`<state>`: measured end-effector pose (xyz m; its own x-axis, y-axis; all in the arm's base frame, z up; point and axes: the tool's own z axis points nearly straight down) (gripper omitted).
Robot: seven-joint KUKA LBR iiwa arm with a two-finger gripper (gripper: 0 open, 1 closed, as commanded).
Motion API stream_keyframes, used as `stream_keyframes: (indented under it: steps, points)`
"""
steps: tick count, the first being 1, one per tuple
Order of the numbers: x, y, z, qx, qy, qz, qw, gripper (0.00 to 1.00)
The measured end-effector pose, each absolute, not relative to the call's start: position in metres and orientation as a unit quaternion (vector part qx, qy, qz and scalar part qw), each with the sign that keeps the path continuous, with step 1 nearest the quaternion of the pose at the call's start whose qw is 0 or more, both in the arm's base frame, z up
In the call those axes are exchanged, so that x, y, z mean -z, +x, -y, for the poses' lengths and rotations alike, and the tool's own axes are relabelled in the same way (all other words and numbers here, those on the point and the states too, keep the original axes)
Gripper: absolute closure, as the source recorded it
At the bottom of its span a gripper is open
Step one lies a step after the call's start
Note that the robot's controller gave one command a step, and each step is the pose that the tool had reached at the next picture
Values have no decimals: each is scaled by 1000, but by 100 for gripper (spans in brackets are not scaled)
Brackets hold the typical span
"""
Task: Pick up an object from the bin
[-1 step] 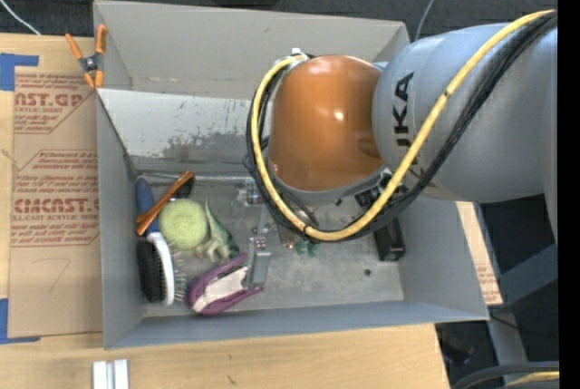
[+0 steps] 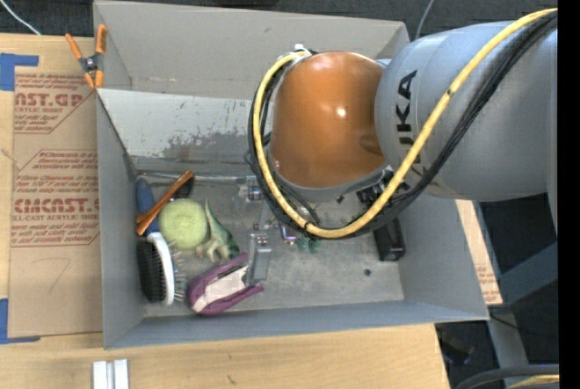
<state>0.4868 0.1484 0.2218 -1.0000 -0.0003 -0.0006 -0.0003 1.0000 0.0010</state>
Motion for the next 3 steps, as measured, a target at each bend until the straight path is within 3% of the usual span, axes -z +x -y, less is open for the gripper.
stream_keyframes:
  steps: [1, 2, 3]
  points:
    - [-113, 483, -168, -1, -90, -996, -1, 0]
    - [-155, 479, -162, -1, -143, -990, 0, 0]
    - [-107, 479, -161, -2, -141, -990, -1, 0]
